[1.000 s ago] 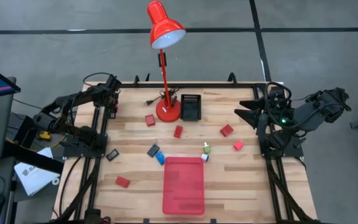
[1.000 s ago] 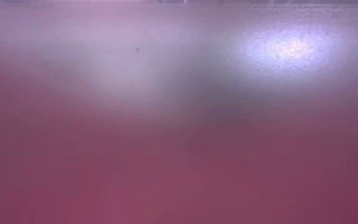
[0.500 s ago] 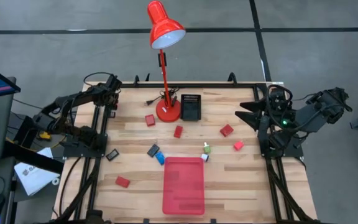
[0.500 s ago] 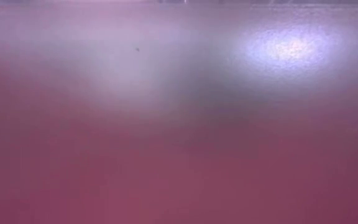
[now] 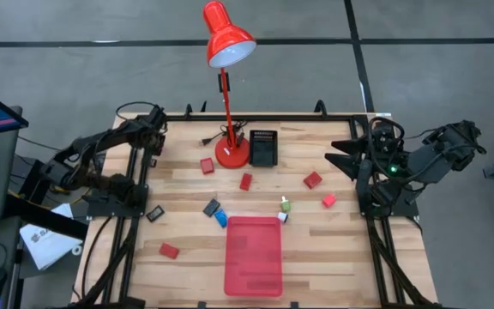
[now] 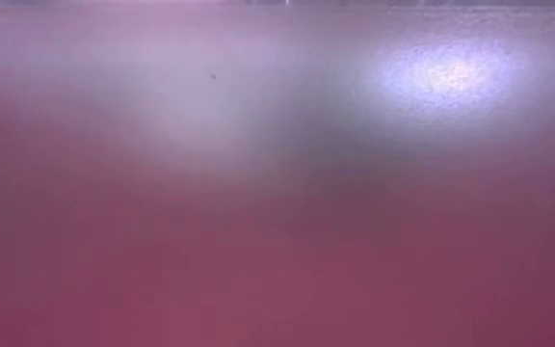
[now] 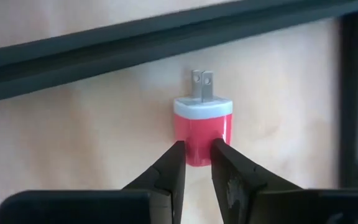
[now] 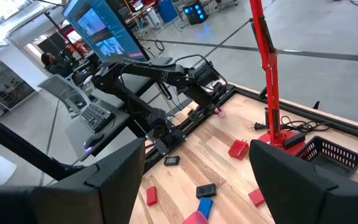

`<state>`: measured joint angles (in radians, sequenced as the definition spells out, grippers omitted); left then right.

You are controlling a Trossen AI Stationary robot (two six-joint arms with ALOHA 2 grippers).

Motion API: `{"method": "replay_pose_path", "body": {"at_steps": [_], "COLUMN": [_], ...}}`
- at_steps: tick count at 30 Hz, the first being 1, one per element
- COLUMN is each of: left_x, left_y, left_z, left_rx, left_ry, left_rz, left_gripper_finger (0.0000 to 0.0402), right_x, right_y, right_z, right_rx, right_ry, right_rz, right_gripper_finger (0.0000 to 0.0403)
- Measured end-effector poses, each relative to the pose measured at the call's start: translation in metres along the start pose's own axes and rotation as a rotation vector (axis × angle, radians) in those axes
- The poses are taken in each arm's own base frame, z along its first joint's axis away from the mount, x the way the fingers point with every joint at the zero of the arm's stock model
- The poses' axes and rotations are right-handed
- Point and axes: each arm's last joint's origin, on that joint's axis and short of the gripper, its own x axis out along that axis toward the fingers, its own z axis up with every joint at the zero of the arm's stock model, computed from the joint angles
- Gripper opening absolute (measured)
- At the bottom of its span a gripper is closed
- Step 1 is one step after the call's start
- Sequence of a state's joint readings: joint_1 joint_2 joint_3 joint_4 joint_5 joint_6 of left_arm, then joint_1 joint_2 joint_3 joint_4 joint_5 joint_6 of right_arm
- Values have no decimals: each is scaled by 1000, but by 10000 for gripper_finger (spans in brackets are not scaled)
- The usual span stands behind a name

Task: Pick & Place Office items
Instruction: Put the left pink charger adapter into the red bin

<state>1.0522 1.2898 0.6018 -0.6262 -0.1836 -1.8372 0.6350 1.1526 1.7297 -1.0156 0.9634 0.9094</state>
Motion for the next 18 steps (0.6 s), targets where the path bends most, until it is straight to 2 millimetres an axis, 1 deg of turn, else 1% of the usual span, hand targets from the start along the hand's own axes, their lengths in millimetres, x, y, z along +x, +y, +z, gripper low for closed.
{"method": "replay_pose_path", "body": {"at_steps": [4,8,10,13,15,18], "left_x": [-16,-34,-42,-55,-65,-85], "left_y": [21,34,33,28,21,12], "left_z": [-2,-4,-8,-20,-31,-51], "left_rx": [69,185,294,495,683,985], "left_ry": [-5,8,51,164,253,371], "left_rz": [96,83,-12,-197,-372,-690], "left_gripper_finger": [65,62,63,65,68,72], "right_x": [0,0,-1,-3,-5,-7], "right_y": [-1,-2,-3,-6,-8,-11], "right_z": [0,-1,0,3,5,7], "right_rx": [-7,-23,-29,-37,-42,-42], "right_ry": [-3,-11,-19,-28,-45,-52], "right_rz": [-8,-28,-33,-35,-45,-43], "right_gripper_finger": [282,282,282,282,282,282]}}
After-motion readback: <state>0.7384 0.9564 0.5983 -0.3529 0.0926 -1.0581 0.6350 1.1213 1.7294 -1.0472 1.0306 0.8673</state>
